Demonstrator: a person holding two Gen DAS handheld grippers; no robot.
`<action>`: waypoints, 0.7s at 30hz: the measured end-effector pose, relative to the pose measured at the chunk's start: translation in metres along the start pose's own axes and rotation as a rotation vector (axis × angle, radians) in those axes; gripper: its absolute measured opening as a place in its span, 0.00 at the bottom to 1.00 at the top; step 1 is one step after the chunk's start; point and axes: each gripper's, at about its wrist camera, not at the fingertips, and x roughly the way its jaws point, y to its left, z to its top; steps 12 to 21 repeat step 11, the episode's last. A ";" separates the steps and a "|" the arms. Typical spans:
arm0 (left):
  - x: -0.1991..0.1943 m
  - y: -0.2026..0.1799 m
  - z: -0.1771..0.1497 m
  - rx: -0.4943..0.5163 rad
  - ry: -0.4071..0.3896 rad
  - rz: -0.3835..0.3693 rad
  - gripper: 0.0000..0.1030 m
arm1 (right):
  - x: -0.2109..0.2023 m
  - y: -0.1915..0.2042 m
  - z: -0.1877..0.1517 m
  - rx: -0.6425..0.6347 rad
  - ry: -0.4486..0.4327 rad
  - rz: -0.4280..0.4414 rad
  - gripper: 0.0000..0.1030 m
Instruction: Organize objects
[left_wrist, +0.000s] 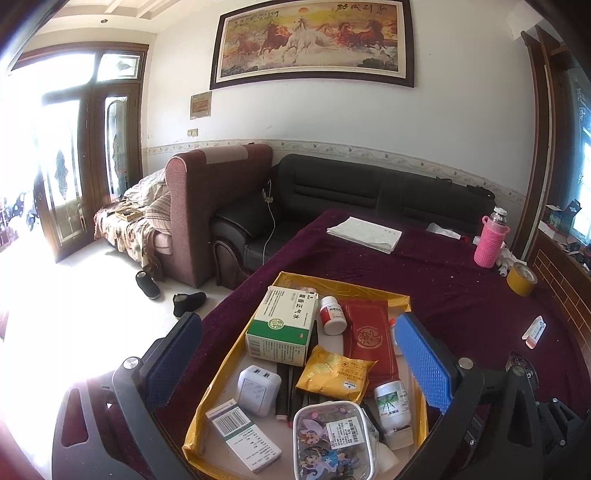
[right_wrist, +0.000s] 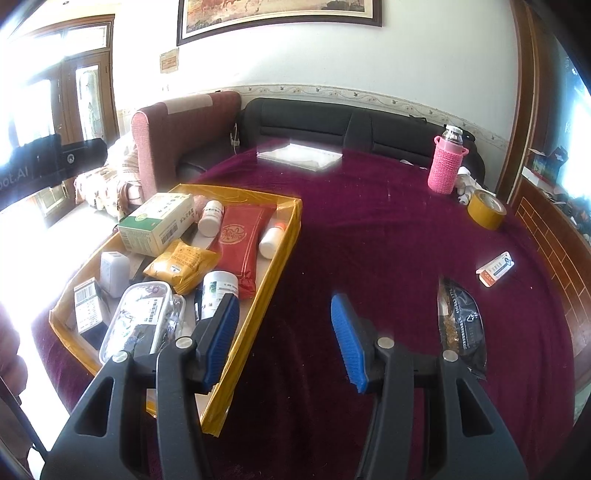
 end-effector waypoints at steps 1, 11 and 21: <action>0.000 -0.001 -0.002 0.000 0.003 0.004 0.99 | 0.000 0.001 0.000 -0.003 0.000 -0.001 0.49; -0.005 -0.001 -0.004 0.006 0.014 0.067 0.99 | -0.003 0.001 -0.002 -0.001 0.007 0.003 0.49; -0.005 -0.001 -0.004 0.006 0.014 0.067 0.99 | -0.003 0.001 -0.002 -0.001 0.007 0.003 0.49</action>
